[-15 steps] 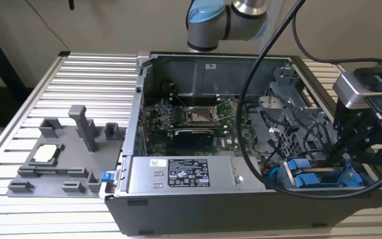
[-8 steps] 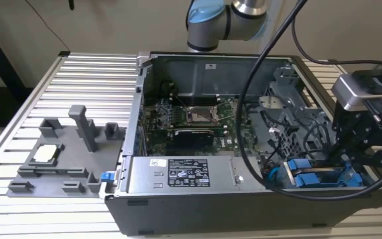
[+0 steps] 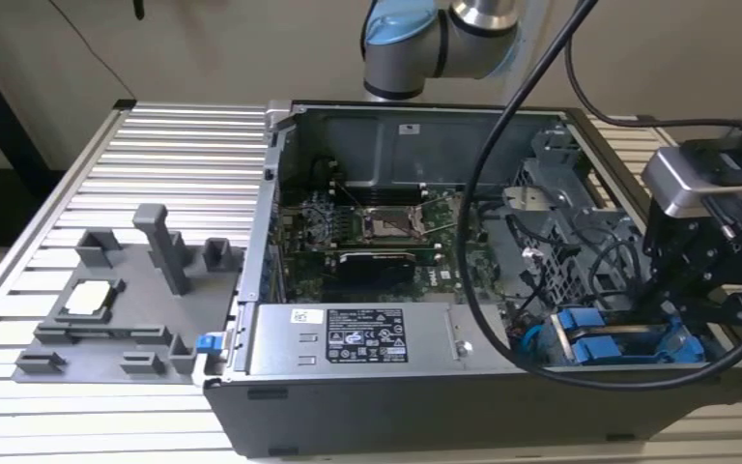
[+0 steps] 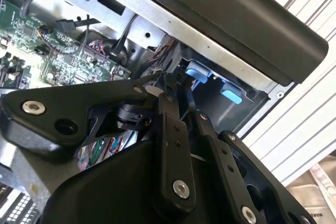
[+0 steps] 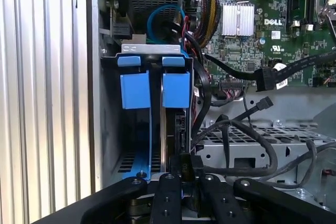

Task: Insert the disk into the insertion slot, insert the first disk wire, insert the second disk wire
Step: 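Insert the first disk wire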

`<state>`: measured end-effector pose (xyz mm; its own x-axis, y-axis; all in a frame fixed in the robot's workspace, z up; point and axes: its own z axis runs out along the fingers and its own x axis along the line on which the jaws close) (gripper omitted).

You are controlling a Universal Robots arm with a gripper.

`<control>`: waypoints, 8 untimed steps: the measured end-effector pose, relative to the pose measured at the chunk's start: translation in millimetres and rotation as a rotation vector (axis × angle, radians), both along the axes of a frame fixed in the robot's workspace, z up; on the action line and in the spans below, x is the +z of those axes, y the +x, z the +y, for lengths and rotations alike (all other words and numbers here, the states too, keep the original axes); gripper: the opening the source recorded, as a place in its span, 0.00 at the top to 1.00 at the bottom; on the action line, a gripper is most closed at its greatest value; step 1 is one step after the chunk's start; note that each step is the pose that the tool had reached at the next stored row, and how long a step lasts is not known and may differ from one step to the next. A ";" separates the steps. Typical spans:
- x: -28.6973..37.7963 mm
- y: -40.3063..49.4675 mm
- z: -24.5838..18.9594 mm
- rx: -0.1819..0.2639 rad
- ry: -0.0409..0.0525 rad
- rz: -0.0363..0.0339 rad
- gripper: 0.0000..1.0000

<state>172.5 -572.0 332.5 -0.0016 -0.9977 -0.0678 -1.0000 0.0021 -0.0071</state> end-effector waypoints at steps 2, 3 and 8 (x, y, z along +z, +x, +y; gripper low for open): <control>0.2 0.1 0.0 0.000 -0.0007 0.0000 0.80; 1.2 0.0 0.0 0.000 -0.0015 0.0000 0.73; 17.8 0.0 0.0 0.000 -0.0013 0.0000 0.73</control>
